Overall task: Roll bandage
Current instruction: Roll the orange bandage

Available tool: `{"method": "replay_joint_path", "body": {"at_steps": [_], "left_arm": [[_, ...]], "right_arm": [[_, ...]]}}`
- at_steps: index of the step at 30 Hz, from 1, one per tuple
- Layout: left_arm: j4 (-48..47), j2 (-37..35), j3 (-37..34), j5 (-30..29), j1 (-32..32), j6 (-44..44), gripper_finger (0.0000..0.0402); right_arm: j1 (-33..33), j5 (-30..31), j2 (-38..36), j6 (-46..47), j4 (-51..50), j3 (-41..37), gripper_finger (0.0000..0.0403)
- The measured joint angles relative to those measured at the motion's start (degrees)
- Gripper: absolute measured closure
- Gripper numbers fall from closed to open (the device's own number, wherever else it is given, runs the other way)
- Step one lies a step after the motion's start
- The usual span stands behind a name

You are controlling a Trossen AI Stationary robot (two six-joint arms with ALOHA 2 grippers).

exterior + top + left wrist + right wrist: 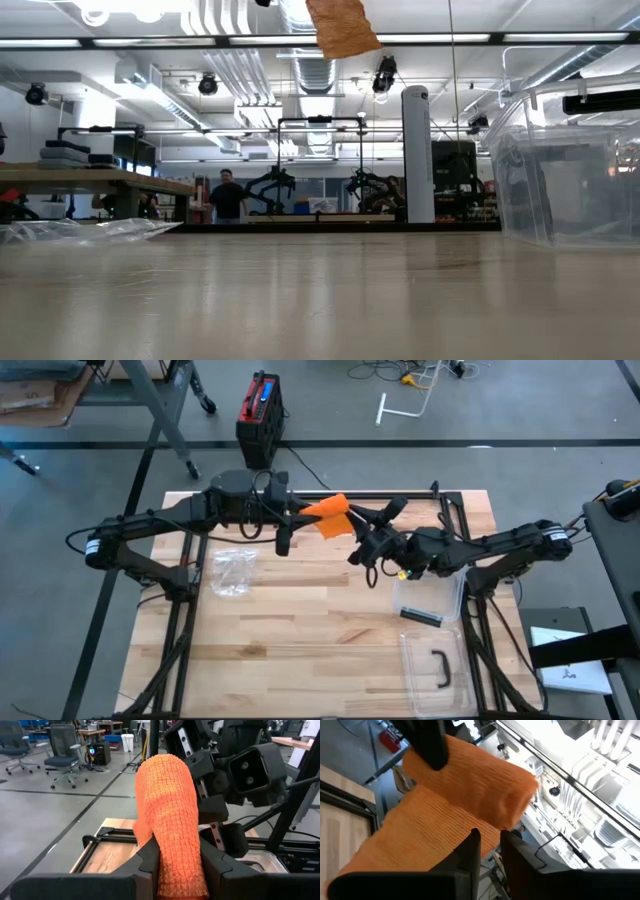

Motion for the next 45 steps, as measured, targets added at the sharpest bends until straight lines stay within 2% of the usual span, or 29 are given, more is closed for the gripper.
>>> {"method": "replay_joint_path", "body": {"at_steps": [13,20,35,45], "left_arm": [[1.01,-0.07,0.00,0.00,0.02,-0.20,0.0331],[1.34,-0.03,-0.06,0.02,-0.10,-0.20,0.0325],[2.42,2.54,-0.20,1.39,-0.52,-0.39,0.0329],[4.22,2.80,-0.43,1.86,-0.76,-0.72,0.0328]], "right_arm": [[0.44,-2.72,-0.84,2.04,0.44,0.00,0.0328],[0.39,-5.33,-0.80,0.70,3.01,0.02,0.0345],[-2.62,-4.66,0.34,-1.54,3.46,0.02,0.0398],[-2.99,-2.58,0.62,-4.66,10.39,0.02,0.0402]]}}
